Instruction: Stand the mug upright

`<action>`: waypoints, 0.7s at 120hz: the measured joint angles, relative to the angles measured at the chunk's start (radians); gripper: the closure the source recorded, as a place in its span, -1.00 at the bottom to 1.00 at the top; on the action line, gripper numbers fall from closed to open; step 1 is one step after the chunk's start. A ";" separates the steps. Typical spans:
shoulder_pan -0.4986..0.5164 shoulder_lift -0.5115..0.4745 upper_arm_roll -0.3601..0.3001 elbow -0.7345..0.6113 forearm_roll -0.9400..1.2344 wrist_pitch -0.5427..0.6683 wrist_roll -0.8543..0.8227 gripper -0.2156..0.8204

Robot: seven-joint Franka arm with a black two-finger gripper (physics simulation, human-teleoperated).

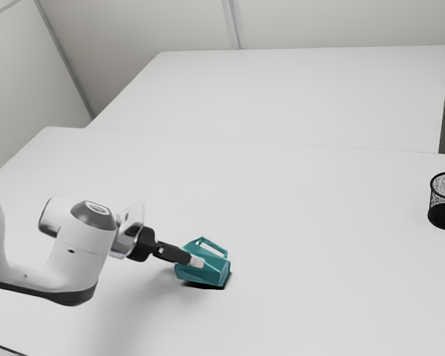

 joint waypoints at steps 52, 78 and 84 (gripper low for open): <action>-0.020 -0.047 -0.071 0.015 -0.084 0.055 0.061 0.25; -0.026 -0.043 -0.101 0.026 -0.126 0.081 0.078 0.66; -0.026 -0.044 -0.103 0.026 -0.130 0.085 0.080 0.73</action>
